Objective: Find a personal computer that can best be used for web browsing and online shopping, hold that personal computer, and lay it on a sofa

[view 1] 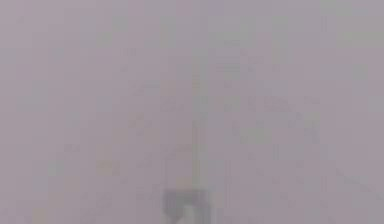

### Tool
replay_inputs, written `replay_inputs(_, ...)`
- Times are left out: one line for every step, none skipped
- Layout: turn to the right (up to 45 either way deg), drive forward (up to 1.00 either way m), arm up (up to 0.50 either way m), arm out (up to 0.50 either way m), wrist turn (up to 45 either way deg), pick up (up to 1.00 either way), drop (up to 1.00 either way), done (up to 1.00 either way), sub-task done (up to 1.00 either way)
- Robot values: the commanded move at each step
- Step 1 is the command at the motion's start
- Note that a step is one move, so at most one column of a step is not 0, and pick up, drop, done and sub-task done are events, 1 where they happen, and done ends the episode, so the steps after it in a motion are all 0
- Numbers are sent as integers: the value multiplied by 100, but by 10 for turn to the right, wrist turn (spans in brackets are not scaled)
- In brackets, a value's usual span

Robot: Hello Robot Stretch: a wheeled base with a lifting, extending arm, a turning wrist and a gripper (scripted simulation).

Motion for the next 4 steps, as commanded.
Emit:
replay_inputs(-450, 0, 0, 0, 0, 0, 0, 0, 0)
replay_inputs(-450, 0, 0, 0, 0, 0, 0, 0, 0)
replay_inputs(-300, 0, 0, 0, 0, 0, 0, 0, 0)
replay_inputs(0, 10, 0, 0, 0, 0, 0, 0, 0)
